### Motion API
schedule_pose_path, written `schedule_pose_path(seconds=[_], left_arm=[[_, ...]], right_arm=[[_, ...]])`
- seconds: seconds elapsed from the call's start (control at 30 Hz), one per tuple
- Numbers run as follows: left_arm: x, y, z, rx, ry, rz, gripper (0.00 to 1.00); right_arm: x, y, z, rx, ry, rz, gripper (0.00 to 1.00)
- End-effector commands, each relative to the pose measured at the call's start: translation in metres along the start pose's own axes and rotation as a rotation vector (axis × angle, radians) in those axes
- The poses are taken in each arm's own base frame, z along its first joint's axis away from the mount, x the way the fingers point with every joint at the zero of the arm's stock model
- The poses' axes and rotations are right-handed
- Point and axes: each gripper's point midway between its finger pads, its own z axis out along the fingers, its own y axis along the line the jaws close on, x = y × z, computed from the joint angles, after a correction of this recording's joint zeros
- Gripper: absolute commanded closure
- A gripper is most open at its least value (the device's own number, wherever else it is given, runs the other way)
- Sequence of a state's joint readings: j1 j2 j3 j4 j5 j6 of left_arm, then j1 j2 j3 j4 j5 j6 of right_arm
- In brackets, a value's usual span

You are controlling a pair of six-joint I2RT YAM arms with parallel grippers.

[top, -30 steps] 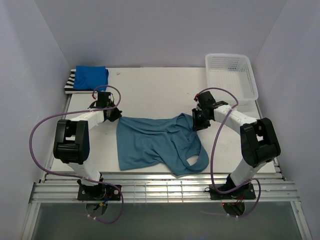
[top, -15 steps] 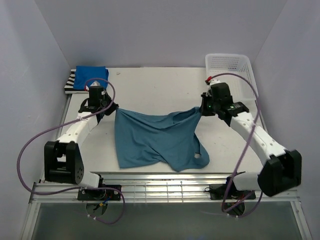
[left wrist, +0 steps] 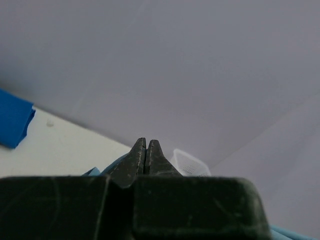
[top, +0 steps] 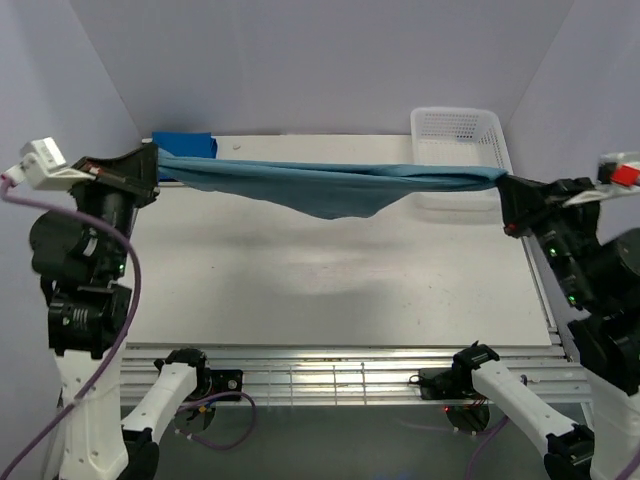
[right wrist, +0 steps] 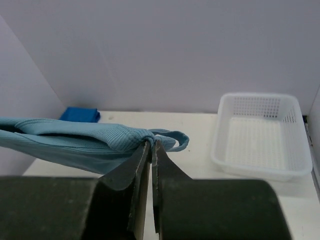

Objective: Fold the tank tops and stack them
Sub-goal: Flatten the tank top out

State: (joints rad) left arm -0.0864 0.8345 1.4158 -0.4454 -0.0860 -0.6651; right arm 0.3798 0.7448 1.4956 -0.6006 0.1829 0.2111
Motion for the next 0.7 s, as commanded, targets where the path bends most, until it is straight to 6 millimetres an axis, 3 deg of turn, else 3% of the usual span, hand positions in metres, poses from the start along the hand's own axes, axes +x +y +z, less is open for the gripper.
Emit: schedule_pose_path(seconds=[0.0,0.1,0.2,0.3,0.4,0.43,0.5,0.53,0.57,0.63,0.67], left_arm=[[-0.026,-0.011,-0.033,0.012,-0.039,0.043,1.00],[-0.035,-0.034,-0.052,0.106,-0.032,0.035,1.00],[-0.037,-0.039,-0.058,0.125,-0.032,0.011,1.00],[-0.031,-0.036,-0.050,0.113,-0.016,0.008,1.00],[-0.005,-0.017,-0.018,0.047,0.049,-0.002,1.00],[0.013,-0.004,-0.007,0.013,0.091,-0.003,1.00],[0.046,0.020,0.020,-0.051,0.162,-0.009,1.00],[0.075,0.043,0.031,-0.105,0.218,-0.011,1.00],[0.099,0.061,0.045,-0.147,0.262,-0.009,1.00],[0.129,0.086,0.064,-0.188,0.288,-0.004,1.00],[0.160,0.112,0.067,-0.240,0.343,0.010,1.00]], right_arm=[[-0.040,0.005,-0.043,-0.037,-0.098,-0.025,0.92],[-0.057,0.015,-0.066,-0.096,-0.144,-0.030,0.92],[-0.067,0.016,-0.080,-0.108,-0.179,-0.037,0.92],[-0.057,0.011,-0.070,-0.081,-0.152,-0.039,0.92],[-0.034,-0.002,-0.042,-0.008,-0.092,-0.044,0.92],[-0.028,-0.006,-0.033,0.014,-0.084,-0.045,0.92],[0.007,-0.018,-0.008,0.074,-0.008,-0.048,0.92],[0.019,-0.020,0.007,0.085,0.009,-0.047,0.92],[0.055,-0.026,0.025,0.103,0.087,-0.058,0.92],[0.102,-0.032,0.057,0.124,0.193,-0.070,0.92],[0.116,-0.032,0.070,0.119,0.216,-0.072,0.92]])
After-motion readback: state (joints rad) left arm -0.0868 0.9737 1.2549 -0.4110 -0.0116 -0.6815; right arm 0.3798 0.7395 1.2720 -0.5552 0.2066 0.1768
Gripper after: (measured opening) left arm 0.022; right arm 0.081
